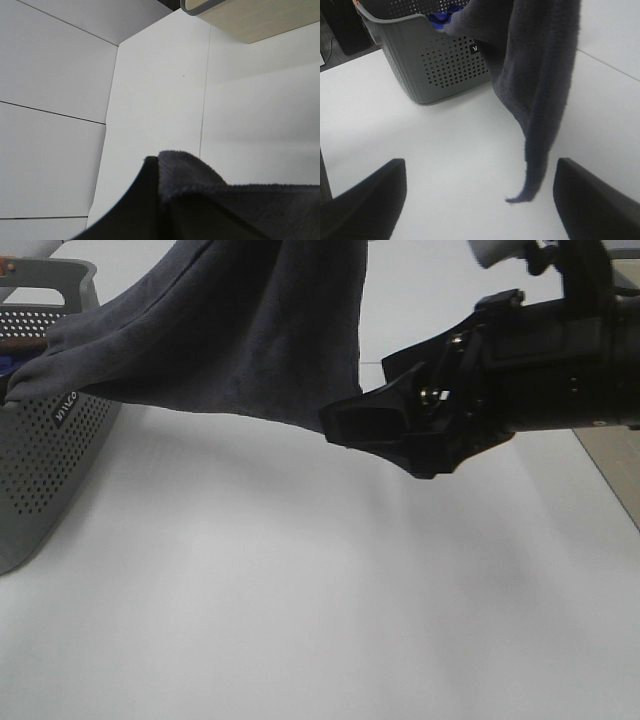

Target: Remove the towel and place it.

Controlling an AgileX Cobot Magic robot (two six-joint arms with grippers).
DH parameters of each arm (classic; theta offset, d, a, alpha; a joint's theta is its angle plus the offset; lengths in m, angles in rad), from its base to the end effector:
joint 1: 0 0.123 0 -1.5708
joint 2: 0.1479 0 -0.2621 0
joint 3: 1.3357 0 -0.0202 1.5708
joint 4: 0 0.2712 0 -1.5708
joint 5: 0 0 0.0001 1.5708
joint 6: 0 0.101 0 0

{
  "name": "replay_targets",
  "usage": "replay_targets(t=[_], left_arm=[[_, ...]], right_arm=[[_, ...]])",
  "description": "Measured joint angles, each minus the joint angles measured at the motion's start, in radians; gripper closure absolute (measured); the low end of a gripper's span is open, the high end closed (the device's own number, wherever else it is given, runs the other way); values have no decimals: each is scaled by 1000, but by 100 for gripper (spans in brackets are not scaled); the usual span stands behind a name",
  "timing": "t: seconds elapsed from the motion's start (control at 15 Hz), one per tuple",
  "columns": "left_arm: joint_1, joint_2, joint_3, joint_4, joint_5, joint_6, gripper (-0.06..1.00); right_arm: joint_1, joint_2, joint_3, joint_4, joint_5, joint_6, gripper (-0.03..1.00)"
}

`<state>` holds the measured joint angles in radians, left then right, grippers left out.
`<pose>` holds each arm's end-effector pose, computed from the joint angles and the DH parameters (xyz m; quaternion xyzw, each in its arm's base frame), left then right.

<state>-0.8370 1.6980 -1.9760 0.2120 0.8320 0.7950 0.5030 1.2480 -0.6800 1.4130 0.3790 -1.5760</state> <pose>0.2841 -0.2916 0.4470 0.6302 0.5658 0.0930 0.5235 0.2315 0.1696 0.2250 -0.3707 0.7767 0.2386 0.4499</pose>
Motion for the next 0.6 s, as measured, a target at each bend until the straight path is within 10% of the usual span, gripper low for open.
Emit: replay_targets(t=[0.6], left_arm=[[0,0,0,-32,58,0,94]], right_arm=[[33,162,-94,0,-117,7,19]])
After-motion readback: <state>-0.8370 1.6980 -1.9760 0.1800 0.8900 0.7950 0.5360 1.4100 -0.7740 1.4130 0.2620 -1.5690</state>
